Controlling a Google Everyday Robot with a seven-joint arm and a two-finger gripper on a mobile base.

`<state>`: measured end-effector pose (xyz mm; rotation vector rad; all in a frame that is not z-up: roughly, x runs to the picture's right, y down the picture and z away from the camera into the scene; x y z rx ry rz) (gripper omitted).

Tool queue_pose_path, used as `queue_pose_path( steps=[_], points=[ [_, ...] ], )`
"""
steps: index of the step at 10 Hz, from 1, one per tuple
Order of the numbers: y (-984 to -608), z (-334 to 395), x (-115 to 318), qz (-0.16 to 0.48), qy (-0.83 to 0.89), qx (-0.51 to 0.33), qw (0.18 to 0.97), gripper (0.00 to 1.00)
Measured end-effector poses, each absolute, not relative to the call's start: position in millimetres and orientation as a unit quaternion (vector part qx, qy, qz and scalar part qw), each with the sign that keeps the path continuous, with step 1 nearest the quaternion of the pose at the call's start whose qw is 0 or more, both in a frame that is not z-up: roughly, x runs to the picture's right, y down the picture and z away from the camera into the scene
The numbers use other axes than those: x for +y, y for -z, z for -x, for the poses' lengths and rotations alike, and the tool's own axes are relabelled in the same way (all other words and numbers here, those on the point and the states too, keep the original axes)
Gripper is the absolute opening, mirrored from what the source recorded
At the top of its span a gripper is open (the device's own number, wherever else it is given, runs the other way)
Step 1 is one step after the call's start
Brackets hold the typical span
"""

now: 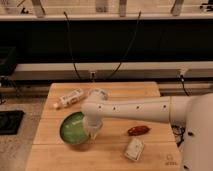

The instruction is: Drag the ceramic bowl in a circle

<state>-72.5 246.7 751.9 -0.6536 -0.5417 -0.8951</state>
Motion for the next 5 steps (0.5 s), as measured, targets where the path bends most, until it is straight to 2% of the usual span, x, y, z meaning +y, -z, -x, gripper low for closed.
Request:
queue_pose_path(
  steps=[5],
  points=[
    [-750.9, 70.8, 247.6, 0.308, 0.41, -0.252, 0.821, 0.01]
  ],
)
